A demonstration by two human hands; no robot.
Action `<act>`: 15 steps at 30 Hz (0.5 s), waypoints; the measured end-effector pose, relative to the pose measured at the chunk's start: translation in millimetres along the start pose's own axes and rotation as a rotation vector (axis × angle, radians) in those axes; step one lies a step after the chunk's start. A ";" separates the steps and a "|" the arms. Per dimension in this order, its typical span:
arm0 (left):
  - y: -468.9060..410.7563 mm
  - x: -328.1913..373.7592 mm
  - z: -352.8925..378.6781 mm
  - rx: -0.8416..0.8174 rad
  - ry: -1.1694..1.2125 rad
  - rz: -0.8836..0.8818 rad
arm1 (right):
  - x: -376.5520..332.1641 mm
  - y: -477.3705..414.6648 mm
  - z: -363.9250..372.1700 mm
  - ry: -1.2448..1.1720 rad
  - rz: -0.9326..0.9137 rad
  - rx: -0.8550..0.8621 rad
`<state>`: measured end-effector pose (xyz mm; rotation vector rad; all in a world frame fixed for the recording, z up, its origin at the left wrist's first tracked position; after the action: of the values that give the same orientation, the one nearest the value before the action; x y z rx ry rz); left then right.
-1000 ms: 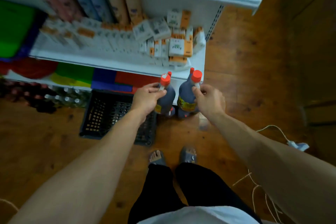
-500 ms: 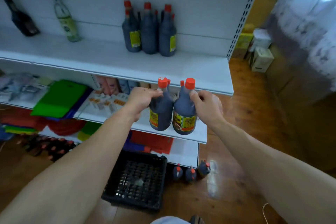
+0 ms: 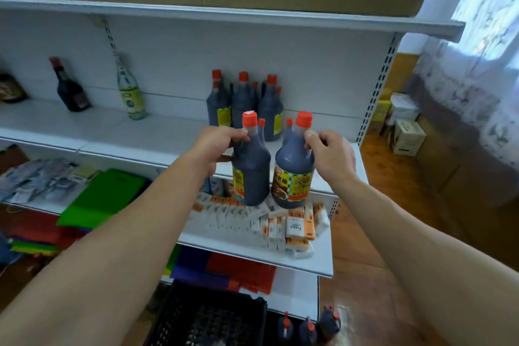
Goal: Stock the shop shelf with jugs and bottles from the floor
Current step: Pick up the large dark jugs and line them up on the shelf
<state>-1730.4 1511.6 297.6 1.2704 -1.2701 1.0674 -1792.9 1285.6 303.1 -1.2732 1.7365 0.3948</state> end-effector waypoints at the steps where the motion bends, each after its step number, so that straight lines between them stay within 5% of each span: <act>1: -6.0 1.1 0.0 0.017 0.010 -0.004 | -0.1 -7.6 0.2 -0.004 -0.001 0.011; 15: -80.5 -2.7 29.3 0.187 0.083 0.033 | 49.8 -104.4 28.3 -0.052 0.116 0.062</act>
<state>-1652.2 1478.3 286.7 1.3336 -1.1530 1.2731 -1690.1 1233.2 273.6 -1.1123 1.7698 0.4333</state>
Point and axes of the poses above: each hand's wrist, its own y-axis away from the middle knuckle, its own z-axis out of the palm, x = y × z, the point moved 5 cm from there along -y, towards the middle knuckle, and after that the axes turned 5 degrees about z, right-handed, at the moved point
